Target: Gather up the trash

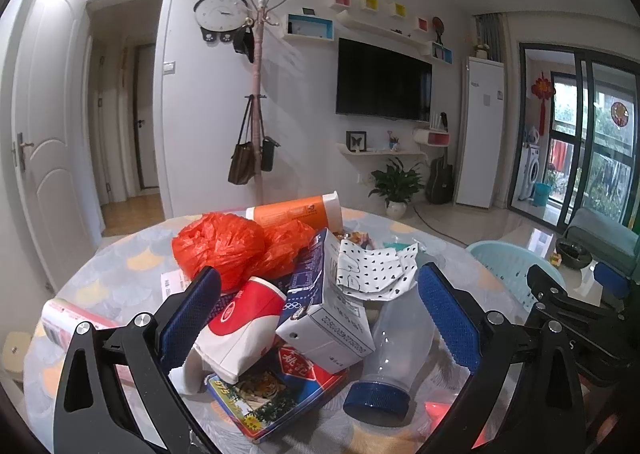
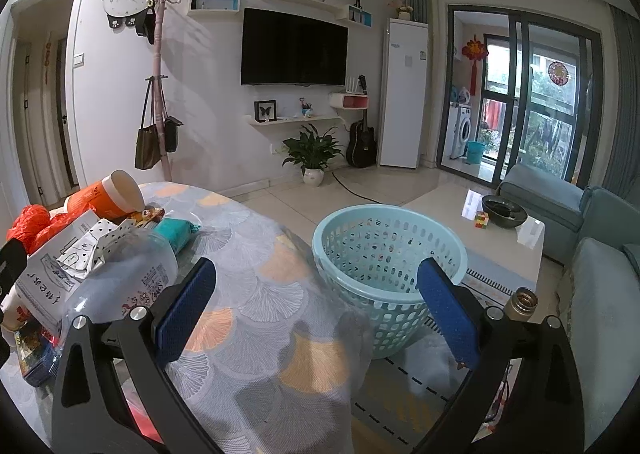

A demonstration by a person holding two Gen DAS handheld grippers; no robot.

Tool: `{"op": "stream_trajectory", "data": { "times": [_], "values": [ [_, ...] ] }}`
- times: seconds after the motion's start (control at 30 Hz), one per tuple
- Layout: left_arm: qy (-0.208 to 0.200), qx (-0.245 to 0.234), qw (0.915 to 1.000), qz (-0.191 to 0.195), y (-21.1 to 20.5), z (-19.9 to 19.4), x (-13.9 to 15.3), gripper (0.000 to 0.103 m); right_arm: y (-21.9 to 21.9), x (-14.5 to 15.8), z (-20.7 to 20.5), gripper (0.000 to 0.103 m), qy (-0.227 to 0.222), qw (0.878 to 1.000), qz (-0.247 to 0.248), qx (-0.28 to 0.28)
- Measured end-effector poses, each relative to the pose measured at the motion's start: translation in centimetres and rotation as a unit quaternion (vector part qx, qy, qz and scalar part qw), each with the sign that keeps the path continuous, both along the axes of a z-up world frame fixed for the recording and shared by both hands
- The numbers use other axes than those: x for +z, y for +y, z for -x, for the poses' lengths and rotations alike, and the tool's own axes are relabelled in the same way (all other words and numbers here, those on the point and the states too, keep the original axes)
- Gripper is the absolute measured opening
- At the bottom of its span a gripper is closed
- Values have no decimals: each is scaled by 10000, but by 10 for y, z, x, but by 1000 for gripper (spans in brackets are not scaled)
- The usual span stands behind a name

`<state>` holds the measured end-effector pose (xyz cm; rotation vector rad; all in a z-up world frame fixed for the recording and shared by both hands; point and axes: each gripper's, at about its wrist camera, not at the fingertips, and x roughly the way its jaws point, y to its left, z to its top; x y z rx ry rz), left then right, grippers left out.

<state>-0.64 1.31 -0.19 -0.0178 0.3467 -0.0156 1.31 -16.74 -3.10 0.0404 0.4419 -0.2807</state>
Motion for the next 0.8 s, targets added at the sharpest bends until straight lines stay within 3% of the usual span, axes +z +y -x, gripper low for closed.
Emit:
{"op": "stream_trajectory", "data": {
  "times": [0.8],
  "values": [
    [-2, -142, 9997, 187, 4, -3, 4, 96, -4, -3, 0, 96, 38, 10000, -71, -43]
  ]
}}
